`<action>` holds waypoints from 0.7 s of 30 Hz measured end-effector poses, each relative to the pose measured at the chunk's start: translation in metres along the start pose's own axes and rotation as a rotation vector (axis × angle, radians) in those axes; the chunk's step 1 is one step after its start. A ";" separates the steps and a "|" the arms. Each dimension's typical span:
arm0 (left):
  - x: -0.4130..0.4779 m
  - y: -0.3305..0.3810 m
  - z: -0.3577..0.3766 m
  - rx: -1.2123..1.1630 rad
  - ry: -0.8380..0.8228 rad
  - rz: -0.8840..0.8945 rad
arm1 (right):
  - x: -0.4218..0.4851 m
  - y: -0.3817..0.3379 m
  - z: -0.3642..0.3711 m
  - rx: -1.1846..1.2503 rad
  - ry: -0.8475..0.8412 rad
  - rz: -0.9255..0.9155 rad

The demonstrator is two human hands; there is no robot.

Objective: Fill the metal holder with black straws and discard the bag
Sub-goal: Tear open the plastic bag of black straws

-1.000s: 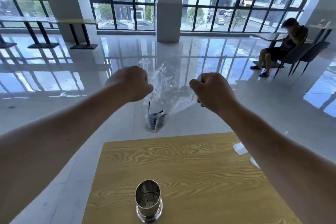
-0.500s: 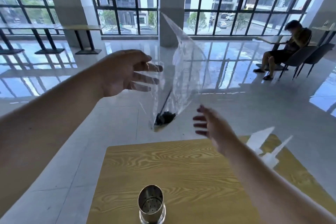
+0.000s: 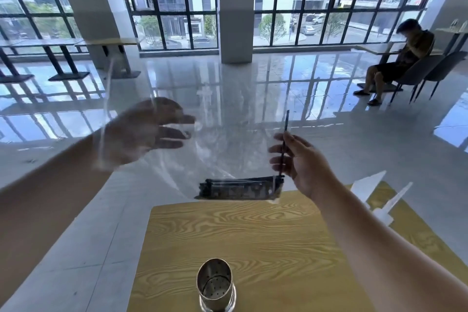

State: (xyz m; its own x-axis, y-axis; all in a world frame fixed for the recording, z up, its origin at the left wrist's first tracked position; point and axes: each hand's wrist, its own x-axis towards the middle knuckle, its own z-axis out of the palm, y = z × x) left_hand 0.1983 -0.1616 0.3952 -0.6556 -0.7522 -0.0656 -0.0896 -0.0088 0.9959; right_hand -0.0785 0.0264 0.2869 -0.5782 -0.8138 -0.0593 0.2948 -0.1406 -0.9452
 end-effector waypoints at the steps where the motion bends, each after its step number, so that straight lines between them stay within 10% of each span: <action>1: 0.001 -0.011 -0.008 0.013 -0.012 0.009 | 0.000 -0.009 0.000 -0.070 -0.006 -0.031; 8: -0.007 -0.070 -0.025 -0.056 0.021 -0.128 | -0.006 -0.042 0.014 -0.532 0.047 -0.255; 21: -0.010 -0.058 -0.007 0.093 0.167 -0.157 | -0.004 -0.039 0.000 -0.379 0.096 -0.235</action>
State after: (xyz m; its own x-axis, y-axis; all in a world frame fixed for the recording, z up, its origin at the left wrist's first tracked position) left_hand 0.2156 -0.1584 0.3386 -0.4959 -0.8450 -0.2003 -0.2544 -0.0792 0.9639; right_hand -0.0879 0.0356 0.3239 -0.6692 -0.7261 0.1579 -0.1417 -0.0839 -0.9864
